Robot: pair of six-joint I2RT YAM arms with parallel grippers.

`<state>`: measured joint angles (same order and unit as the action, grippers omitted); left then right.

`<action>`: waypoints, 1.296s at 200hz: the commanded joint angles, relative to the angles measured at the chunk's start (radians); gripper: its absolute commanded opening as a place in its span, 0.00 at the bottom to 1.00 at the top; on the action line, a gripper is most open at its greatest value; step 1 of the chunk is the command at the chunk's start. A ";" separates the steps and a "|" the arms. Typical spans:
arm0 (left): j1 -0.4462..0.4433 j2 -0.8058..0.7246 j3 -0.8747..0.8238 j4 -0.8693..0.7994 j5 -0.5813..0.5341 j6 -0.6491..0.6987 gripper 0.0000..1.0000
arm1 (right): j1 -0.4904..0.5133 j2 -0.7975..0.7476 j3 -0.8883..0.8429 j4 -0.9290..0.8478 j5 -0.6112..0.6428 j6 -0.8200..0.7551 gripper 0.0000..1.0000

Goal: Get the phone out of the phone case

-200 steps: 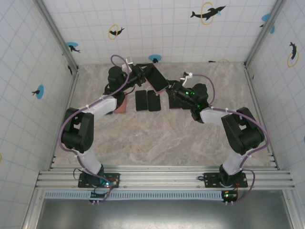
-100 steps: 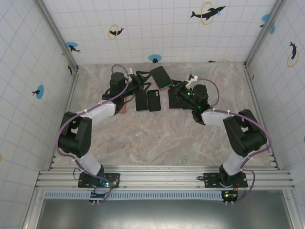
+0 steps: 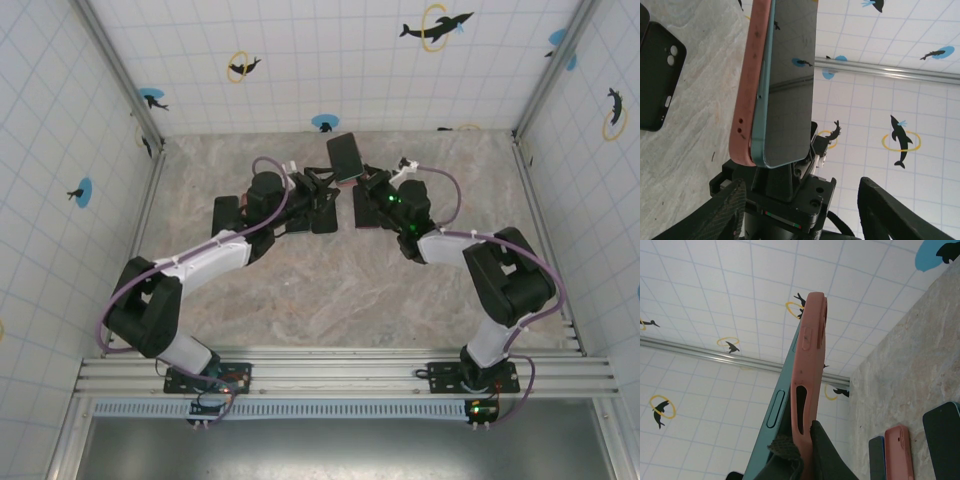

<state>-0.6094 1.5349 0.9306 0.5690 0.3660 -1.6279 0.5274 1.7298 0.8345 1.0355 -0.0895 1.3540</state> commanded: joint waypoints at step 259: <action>-0.011 0.149 0.076 0.199 -0.143 -0.268 0.15 | 0.104 -0.041 -0.089 0.236 0.283 -0.098 0.00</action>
<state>-0.6270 1.6901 0.9588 0.7559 0.2424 -1.8805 0.6289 1.7290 0.7452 1.1698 0.1459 1.2896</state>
